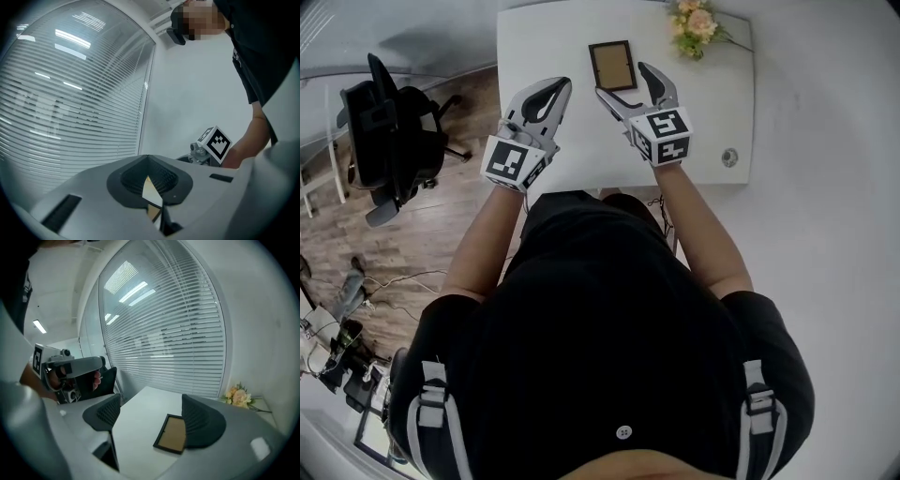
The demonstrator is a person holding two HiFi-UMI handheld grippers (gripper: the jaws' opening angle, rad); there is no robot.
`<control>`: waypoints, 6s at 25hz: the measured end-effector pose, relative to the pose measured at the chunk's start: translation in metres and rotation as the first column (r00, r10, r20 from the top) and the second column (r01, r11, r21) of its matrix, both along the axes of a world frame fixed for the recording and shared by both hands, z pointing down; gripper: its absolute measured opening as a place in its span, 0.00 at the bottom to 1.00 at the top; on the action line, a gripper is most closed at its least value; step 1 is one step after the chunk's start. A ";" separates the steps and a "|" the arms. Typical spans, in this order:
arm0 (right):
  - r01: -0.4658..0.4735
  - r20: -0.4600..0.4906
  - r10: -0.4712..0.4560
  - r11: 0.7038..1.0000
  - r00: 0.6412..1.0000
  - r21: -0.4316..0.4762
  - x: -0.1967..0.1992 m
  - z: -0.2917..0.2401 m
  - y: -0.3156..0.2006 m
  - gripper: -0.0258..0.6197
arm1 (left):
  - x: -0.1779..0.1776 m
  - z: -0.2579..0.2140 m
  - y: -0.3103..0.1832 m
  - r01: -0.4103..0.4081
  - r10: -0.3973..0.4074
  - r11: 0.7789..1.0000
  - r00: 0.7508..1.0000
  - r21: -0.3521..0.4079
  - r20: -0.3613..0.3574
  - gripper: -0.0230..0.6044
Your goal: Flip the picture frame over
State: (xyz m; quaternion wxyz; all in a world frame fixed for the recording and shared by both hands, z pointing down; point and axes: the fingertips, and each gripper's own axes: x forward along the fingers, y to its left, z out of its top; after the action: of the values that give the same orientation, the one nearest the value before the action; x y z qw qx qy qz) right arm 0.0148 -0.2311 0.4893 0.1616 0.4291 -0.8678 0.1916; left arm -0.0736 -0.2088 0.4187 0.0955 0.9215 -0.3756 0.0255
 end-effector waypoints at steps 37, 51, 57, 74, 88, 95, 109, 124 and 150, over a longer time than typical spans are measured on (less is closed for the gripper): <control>-0.324 -0.274 0.256 0.915 0.927 -0.241 -0.022 0.197 -0.042 0.50 | -0.010 0.146 -0.058 -0.062 0.069 0.983 0.997 -0.170 0.031 0.05; -0.367 -0.317 0.269 0.878 0.910 -0.309 -0.025 0.228 -0.038 0.31 | -0.011 0.188 -0.070 -0.055 0.069 0.976 0.996 -0.211 0.060 0.05; -0.379 -0.354 0.265 0.873 0.897 -0.307 -0.023 0.235 -0.037 0.17 | -0.007 0.191 -0.074 -0.059 0.071 0.975 0.996 -0.213 0.050 0.05; -0.395 -0.311 0.299 0.861 0.902 -0.319 -0.021 0.221 -0.036 0.12 | -0.007 0.170 -0.062 -0.060 0.069 0.982 0.997 -0.181 0.047 0.05; -0.388 -0.197 0.343 0.878 0.919 -0.282 -0.006 0.162 -0.026 0.12 | -0.003 0.127 -0.039 -0.032 0.038 0.992 0.998 -0.121 0.053 0.05; -0.366 -0.107 0.351 0.876 0.930 -0.313 -0.003 0.143 -0.013 0.12 | 0.005 0.103 -0.027 -0.031 0.035 0.996 0.998 -0.087 0.049 0.05; -0.279 0.172 0.392 0.845 0.904 -0.457 0.007 0.117 -0.001 0.12 | 0.014 0.079 -0.027 0.006 -0.002 0.998 0.998 -0.059 0.068 0.05; -0.016 0.544 0.383 0.828 0.747 -0.561 -0.006 0.110 0.003 0.12 | 0.022 0.091 -0.028 0.053 -0.047 0.996 0.996 -0.074 0.076 0.05; 0.278 0.793 0.468 0.761 0.390 -0.586 -0.022 0.142 0.015 0.12 | 0.017 0.127 -0.028 0.096 -0.084 0.986 0.992 -0.138 0.088 0.05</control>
State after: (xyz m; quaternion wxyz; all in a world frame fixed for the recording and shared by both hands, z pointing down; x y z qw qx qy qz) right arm -0.0072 -0.2158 0.6311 -0.2195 0.2207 -0.6573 0.6863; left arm -0.0571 -0.2367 0.5453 0.1463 0.8926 -0.4178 0.0857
